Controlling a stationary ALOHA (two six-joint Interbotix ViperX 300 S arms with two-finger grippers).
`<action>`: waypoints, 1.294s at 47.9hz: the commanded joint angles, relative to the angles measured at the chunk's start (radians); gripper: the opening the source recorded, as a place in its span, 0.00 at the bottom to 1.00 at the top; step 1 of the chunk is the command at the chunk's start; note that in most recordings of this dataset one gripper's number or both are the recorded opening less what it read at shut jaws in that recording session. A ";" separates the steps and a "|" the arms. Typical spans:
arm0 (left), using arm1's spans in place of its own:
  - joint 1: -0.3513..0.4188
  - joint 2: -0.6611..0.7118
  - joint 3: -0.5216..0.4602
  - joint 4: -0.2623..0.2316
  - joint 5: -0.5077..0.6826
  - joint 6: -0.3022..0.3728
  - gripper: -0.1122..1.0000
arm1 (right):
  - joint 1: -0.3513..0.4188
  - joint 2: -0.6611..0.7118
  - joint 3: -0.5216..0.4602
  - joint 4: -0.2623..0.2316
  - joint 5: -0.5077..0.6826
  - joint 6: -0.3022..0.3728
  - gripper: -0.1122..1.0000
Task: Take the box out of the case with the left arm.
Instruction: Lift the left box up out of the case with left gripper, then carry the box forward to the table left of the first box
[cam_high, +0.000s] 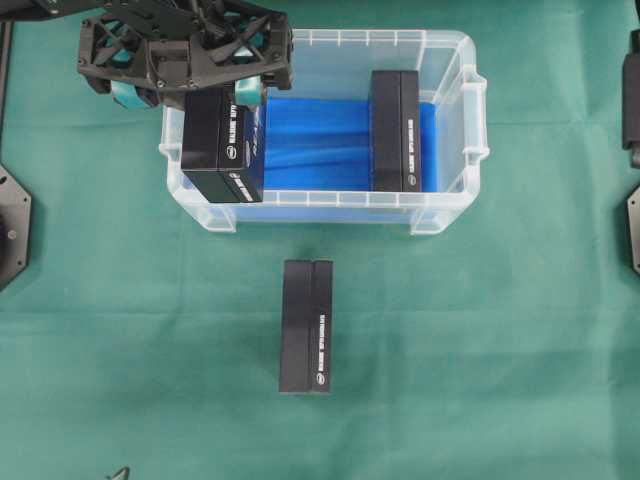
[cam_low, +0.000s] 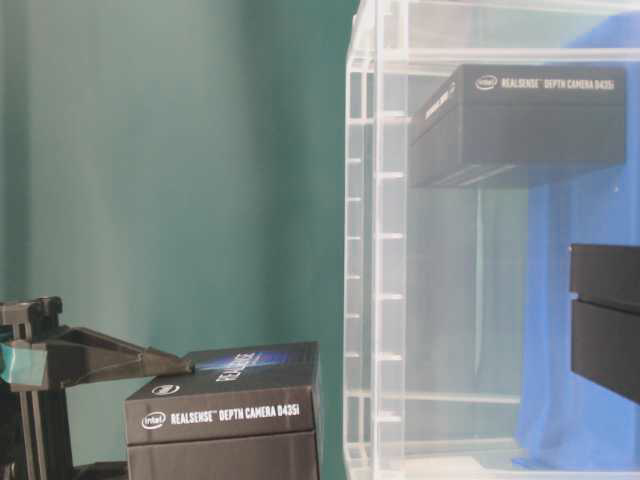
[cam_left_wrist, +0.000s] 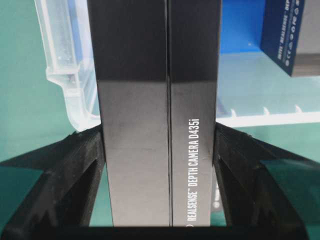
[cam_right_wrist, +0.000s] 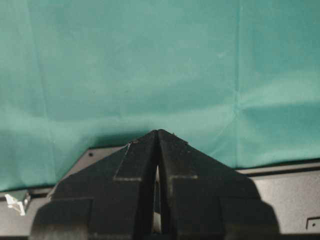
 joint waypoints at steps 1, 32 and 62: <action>0.000 -0.032 -0.032 0.003 -0.003 -0.002 0.64 | 0.000 -0.002 -0.009 -0.002 -0.006 0.002 0.11; -0.078 -0.058 -0.014 0.005 0.003 -0.054 0.64 | 0.000 -0.002 -0.011 -0.002 -0.005 0.000 0.11; -0.451 -0.055 0.011 0.012 0.008 -0.423 0.64 | -0.002 -0.002 -0.011 0.003 -0.006 0.000 0.11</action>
